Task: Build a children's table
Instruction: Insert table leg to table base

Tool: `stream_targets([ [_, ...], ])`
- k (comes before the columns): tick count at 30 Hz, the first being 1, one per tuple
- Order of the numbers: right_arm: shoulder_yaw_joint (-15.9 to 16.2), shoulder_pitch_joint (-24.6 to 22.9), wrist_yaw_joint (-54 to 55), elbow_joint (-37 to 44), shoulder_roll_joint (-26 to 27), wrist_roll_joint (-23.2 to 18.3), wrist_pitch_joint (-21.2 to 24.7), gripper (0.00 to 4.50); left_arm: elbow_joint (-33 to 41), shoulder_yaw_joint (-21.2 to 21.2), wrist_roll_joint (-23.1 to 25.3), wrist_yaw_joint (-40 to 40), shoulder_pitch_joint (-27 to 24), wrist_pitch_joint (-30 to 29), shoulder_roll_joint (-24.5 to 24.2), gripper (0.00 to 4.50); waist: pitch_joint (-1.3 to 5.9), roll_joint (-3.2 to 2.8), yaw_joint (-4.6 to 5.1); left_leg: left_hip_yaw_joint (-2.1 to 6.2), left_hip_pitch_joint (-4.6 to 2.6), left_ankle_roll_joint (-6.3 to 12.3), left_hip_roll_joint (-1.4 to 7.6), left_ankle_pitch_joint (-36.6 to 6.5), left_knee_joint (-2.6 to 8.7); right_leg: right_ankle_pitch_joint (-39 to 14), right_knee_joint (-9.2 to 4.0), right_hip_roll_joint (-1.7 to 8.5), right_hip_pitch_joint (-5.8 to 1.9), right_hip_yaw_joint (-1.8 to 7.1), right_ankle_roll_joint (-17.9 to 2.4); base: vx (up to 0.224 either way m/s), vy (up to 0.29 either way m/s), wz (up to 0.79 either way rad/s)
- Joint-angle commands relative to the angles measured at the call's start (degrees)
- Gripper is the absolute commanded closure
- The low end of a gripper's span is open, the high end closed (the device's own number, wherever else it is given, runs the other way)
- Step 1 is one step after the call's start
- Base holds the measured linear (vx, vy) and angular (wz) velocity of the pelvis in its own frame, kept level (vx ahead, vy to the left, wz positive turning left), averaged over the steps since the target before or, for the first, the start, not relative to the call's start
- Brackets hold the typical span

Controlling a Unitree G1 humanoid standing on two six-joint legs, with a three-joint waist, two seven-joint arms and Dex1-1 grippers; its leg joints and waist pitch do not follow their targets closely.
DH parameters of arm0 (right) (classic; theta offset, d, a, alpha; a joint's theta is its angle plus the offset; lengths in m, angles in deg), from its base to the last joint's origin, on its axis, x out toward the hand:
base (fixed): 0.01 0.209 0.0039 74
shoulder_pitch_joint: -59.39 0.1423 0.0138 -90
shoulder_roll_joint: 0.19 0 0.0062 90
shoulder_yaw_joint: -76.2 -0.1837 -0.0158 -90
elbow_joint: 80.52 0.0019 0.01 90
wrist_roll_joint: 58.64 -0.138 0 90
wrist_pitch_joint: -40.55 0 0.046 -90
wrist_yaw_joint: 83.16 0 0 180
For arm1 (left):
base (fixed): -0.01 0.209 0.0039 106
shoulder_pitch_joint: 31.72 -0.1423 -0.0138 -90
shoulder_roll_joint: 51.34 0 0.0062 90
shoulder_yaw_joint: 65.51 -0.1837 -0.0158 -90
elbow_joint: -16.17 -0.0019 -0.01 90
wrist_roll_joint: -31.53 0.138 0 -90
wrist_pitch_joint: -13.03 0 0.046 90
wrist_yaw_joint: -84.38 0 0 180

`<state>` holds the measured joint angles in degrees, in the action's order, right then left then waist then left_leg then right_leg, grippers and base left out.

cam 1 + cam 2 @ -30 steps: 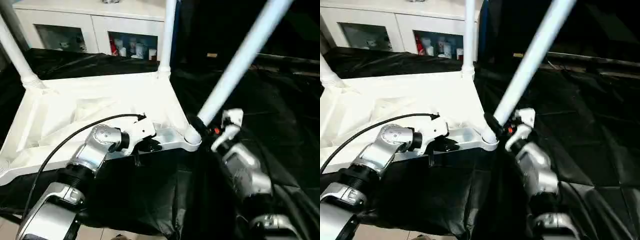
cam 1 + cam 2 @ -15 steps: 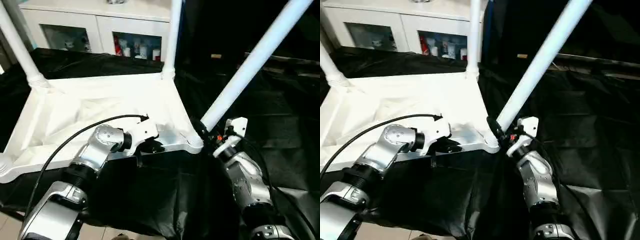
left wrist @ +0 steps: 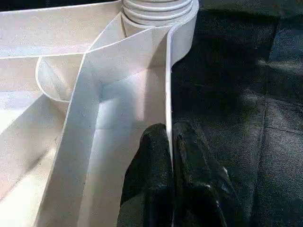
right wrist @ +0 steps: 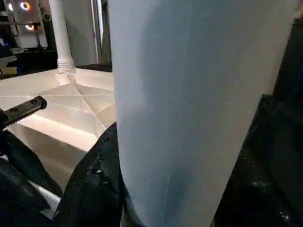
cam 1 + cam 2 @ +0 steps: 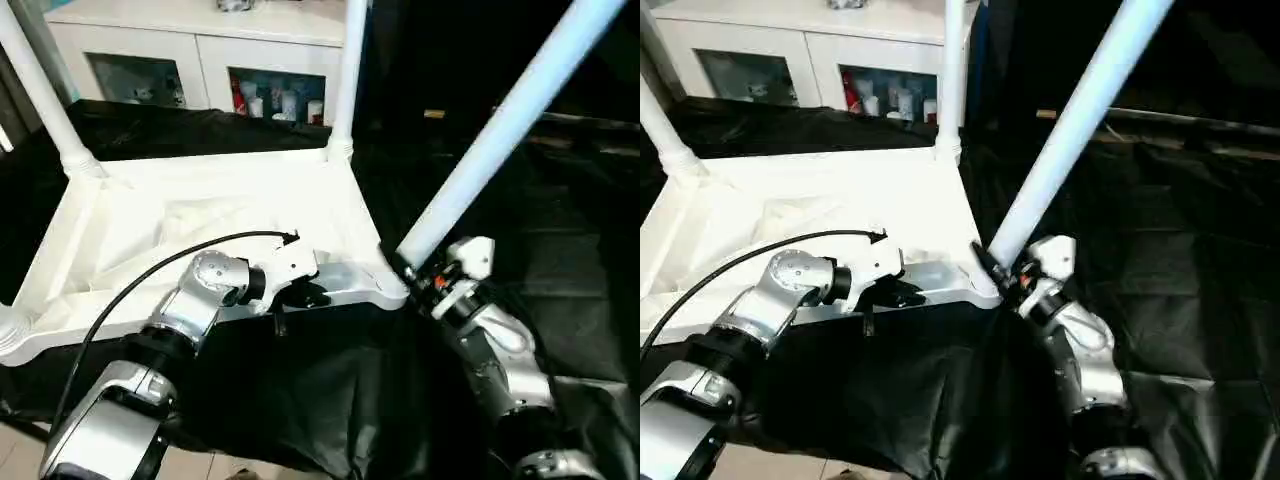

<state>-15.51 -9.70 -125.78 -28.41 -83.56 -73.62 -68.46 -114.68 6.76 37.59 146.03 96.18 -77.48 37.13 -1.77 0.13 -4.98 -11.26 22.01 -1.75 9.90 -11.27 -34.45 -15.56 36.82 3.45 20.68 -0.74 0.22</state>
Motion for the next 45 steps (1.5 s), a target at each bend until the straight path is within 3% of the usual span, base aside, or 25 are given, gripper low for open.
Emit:
stream_targets([
  [1, -0.3, -2.0, 0.0, -7.3, -1.7, 2.4, 1.0, 2.6, -1.8, 0.8, 0.7, -1.4, 0.1, 0.2, -1.1, 4.5, 2.16, -0.02, 0.28, 1.99, -1.62, 1.81, 4.11, -11.6, 4.89, 1.2, -4.99, 5.25, -1.02, 2.09, -14.2, 0.0, 0.0, 0.0],
  [4, 0.0, 0.0, -1.0, -12.7, -2.1, 2.3, -0.1, 2.6, -2.4, 0.7, 0.6, -1.6, 0.4, 0.6, -1.1, 4.5, 2.2, 0.04, 0.41, 1.95, -1.6, 1.91, 4.1, -11.5, 4.86, 1.6, -4.91, 5.27, -0.99, 2.09, -14.6, 0.0, 0.0, 0.0],
  [7, -0.3, 1.5, -2.2, -15.2, -2.4, 2.3, 0.6, 2.6, -2.5, 0.7, 0.4, -1.4, 0.5, 0.8, -1.1, 4.5, 1.89, -0.12, 0.63, 2.06, -1.54, 1.45, 4.14, -13.7, 5.25, -2.3, -5.42, 5.31, -0.87, 2.1, -14.5, 0.0, 0.0, 0.0],
  [14, 0.5, 5.9, -10.1, -21.8, -3.9, 1.8, 5.6, 2.6, -1.8, 0.2, -0.9, 2.8, 0.3, 1.9, -1.6, 4.5, 1.91, -0.3, 1.5, 2.18, -1.74, 0.58, 4.34, -16.1, 5.68, -3.6, -5.62, 5.35, -0.8, 1.99, -15.1, 0.0, 0.0, 0.0],
  [17, 1.6, 6.9, -14.5, -18.0, -4.9, 0.7, 10.1, 2.6, -0.8, -0.3, -1.5, 5.2, -0.1, 2.1, -2.1, 4.5, 1.84, -0.15, 1.61, 2.17, -1.87, 0.8, 4.3, -16.6, 5.87, -4.0, -5.81, 5.24, -1.16, 1.95, -15.4, 0.0, 0.0, 0.0],
  [19, 3.2, 7.2, -17.7, -13.1, -5.9, 0.1, 13.6, 2.6, -0.1, -0.8, -1.7, 7.0, -0.2, 2.5, -2.5, 4.5, 2.17, -0.02, 1.01, 1.85, -1.75, 2.4, 4.35, -11.6, 5.44, 2.7, -5.23, 4.98, -1.55, 1.79, -15.5, 0.0, 0.0, 0.0],
  [21, 3.7, 7.4, -19.0, -12.3, -6.2, 0.2, 14.4, 2.6, 0.0, -1.0, -1.7, 7.6, -0.2, 2.7, -2.7, 4.5, 2.44, -0.06, 0.73, 1.67, -1.62, 3.88, 4.32, -8.5, 4.98, 7.2, -4.75, 5.26, -1.54, 1.7, -15.9, 0.0, 0.0, 0.0],
  [25, 7.5, 9.2, -25.1, -10.5, -8.6, 3.2, 15.9, 2.6, 1.5, -1.9, -1.8, 11.3, 0.5, 3.1, -4.1, 4.5, 2.5, 0.01, 0.22, 1.56, -1.51, 4.86, 4.33, -6.7, 4.69, 9.5, -4.46, 5.17, -1.53, 1.51, -16.4, 0.0, 0.0, 0.0],
  [26, 7.9, 9.6, -25.5, -10.5, -8.8, 3.7, 16.1, 2.6, 1.7, -2.0, -1.7, 11.6, 0.6, 3.3, -4.4, 4.5, 2.11, -0.04, 0.29, 1.55, -1.49, 4.8, 4.34, -6.6, 4.83, 9.7, -4.5, 5.12, -1.29, 1.53, -16.3, 0.0, 0.0, 0.0],
  [29, 9.3, 11.8, -25.6, -10.0, -9.3, 5.7, 16.5, 2.6, 2.4, -2.4, -1.1, 12.0, 1.1, 3.7, -5.3, 4.5, 1.83, 0.14, 0.48, 1.57, -1.52, 4.59, 4.37, -6.8, 4.93, 9.7, -4.43, 5.01, -1.17, 1.51, -16.7, 0.0, 0.0, 0.0],
  [30, 9.9, 12.0, -25.8, -8.8, -9.6, 5.8, 17.4, 2.6, 2.6, -2.5, -1.0, 12.0, 1.2, 3.7, -5.5, 4.5, 2.04, 0.14, 0.5, 1.56, -1.53, 4.72, 4.31, -5.9, 4.76, 10.7, -4.24, 4.97, -1.2, 1.51, -16.7, 0.0, 0.0, 0.0],
  [31, 10.7, 12.4, -26.0, -7.4, -9.8, 6.3, 17.5, 2.6, 3.0, -2.5, -1.0, 11.9, 1.3, 3.6, -5.6, 4.5, 1.72, 0.3, 0.5, 1.53, -1.36, 5.08, 4.37, -5.6, 4.78, 11.3, -4.22, 4.84, -1.03, 1.55, -16.5, 0.0, 0.0, 0.0],
  [35, 11.1, 12.3, -26.8, -4.8, -9.7, 5.8, 18.4, 2.6, 3.8, -2.0, -1.3, 11.2, 1.2, 3.2, -5.3, 4.5, 1.48, 0.55, 0.47, 1.47, -1.46, 4.48, 4.5, -6.8, 4.96, 9.1, -4.37, 5.02, -0.95, 1.66, -16.6, 0.0, 0.0, 0.0],
  [41, 11.3, 10.3, -28.0, -2.6, -9.6, 5.0, 18.4, 2.6, 3.9, -2.1, -1.6, 11.2, 0.6, 4.3, -5.4, 4.5, 1.52, 0.61, 0.28, 1.4, -1.5, 4.55, 4.51, -6.1, 4.86, 10.1, -4.34, 5.11, -0.98, 1.72, -16.5, 0.0, 0.0, 0.0],
  [45, 8.3, 9.2, -25.0, -2.0, -9.2, 2.9, 19.8, 2.6, 4.0, -1.9, -1.7, 10.6, 0.6, 4.1, -5.5, 4.5, 1.76, 0.64, -0.01, 1.35, -1.63, 4.11, 4.6, -6.1, 4.88, 9.9, -4.25, 5.11, -0.98, 1.71, -16.7, 0.0, 0.0, 0.0],
])
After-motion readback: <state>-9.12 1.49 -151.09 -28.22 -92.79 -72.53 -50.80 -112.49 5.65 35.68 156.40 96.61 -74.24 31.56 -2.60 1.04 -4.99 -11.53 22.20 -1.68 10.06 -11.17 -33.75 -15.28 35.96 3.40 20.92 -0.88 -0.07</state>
